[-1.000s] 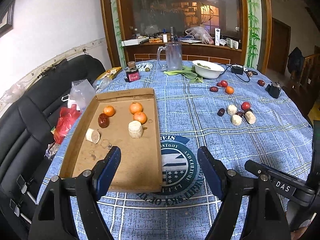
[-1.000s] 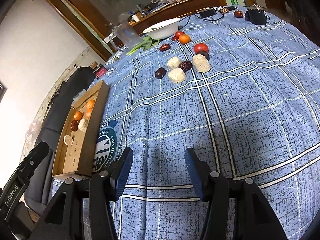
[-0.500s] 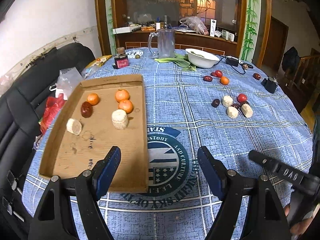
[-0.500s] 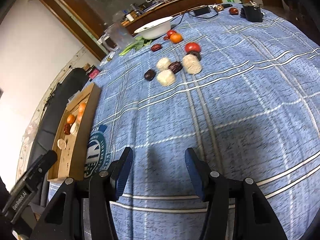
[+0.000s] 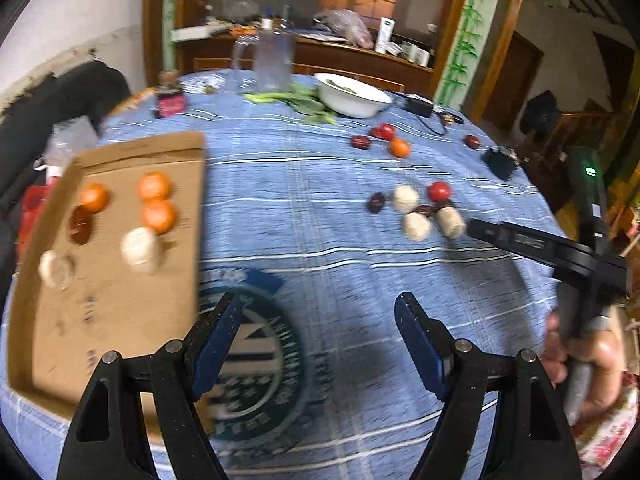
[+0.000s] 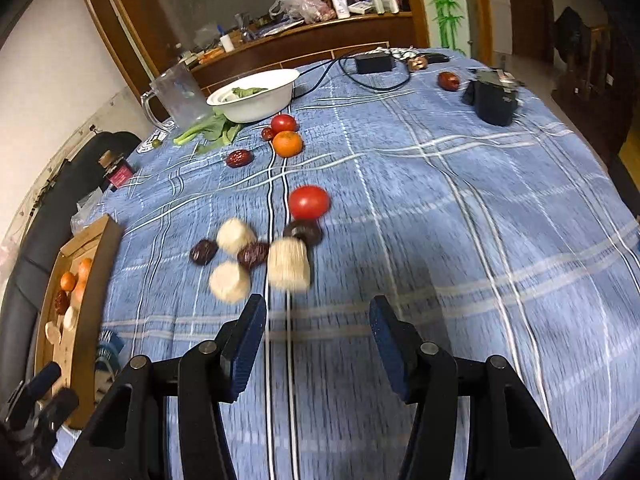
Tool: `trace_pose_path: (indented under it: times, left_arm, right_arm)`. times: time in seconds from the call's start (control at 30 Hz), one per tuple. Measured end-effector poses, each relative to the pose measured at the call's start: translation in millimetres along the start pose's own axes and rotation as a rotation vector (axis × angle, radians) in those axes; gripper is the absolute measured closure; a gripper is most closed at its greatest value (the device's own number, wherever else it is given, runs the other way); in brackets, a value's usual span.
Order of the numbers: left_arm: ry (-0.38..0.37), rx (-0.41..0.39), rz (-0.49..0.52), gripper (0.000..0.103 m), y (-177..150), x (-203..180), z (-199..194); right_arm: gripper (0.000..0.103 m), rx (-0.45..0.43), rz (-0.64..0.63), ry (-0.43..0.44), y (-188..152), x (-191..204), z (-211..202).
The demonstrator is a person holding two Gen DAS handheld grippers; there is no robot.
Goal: Organize fruits
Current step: 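Grasp a beige ball with the left tool while the right tool grasps a beige cylinder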
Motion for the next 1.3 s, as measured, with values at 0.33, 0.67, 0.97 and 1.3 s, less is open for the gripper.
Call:
trace_pose_path:
  times: [0.33,0.67,0.97,1.3]
  left_arm:
    - [-0.009,0.013,0.143,0.041,23,-42,50]
    - [-0.082,0.038,0.207,0.041,42,-87,98]
    - [-0.172,0.074,0.229,0.07,44,-102,131]
    - [-0.117,0.069,0.196,0.075,44,-88,125]
  right_arm:
    - [0.071,0.02,-0.082,0.021,12,14,36]
    - [0.074,-0.003,0.002,0.015,14,-13,27]
    - [0.074,0.006,0.02,0.045,15,-17,26]
    - [0.074,-0.004,-0.021,0.012,14,-12,27]
Point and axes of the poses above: each gripper's, at about its wrist camera, not at the fingertips, and z roughly the way its jaws point, x to its left, y to its top, the point moved 6 cm from there along z, roughly the way its jaws point, and after that the axes turned 2 degrees about y, right-handed, at the moved point
